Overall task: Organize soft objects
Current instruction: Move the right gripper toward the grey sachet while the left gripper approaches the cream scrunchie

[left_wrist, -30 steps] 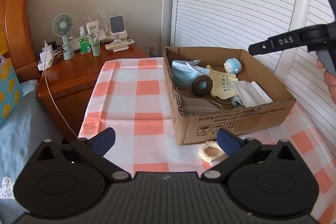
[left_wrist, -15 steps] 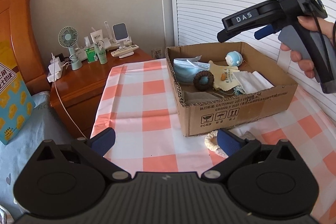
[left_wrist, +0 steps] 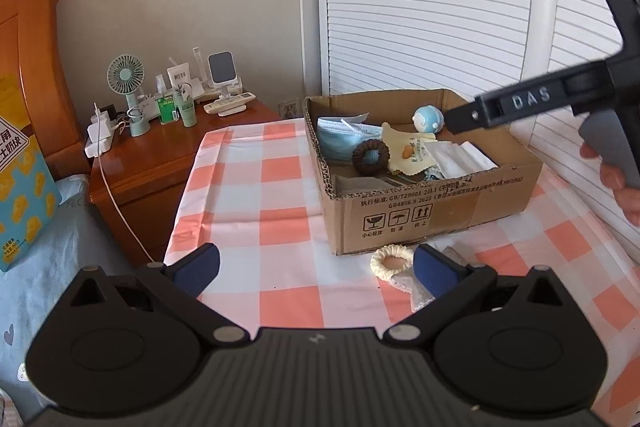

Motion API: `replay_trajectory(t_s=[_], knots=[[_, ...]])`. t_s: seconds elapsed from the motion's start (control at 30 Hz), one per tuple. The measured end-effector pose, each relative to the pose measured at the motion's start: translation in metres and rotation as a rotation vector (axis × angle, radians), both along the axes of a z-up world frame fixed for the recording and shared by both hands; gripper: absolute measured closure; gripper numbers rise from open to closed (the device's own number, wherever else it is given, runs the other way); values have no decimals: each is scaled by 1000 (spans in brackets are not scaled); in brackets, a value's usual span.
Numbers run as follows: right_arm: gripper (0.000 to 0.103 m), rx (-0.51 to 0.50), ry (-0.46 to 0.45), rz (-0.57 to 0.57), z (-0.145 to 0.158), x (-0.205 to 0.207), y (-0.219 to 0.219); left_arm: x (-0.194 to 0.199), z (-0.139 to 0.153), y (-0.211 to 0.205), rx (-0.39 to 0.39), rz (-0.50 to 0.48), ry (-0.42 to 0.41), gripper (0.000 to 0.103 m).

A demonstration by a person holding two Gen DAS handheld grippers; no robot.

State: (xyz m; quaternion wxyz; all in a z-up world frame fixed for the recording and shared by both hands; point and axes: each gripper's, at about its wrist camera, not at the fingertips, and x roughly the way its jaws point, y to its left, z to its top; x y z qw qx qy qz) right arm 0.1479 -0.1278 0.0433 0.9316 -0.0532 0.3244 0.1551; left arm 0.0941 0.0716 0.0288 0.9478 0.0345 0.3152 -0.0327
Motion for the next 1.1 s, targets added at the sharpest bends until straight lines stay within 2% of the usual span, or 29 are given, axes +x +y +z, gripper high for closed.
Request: replay_trajectory(t_s=[0.17,0.37,0.5,0.73,0.87,1.1], knots=[[0,-17,19,50,-26,-31,5,-7,-3,7,-10,5,1,1],[0,-35,128,107,-68,-42,27,-9,-7,18,-13,33,11,1],[0,-77,139,127,-85,-45,46,-12,-9,21,-6,32,1,1],[0,-132,163,80,-109,-33,54,-8,-14,20,-6,16,14,1],[0,-109,192,26,-114,-30,43,-3,-19,18,-4,15,39,1],[0,-107,180,-87,-115,-31,11,8,-24,6,13,-9,67,1]])
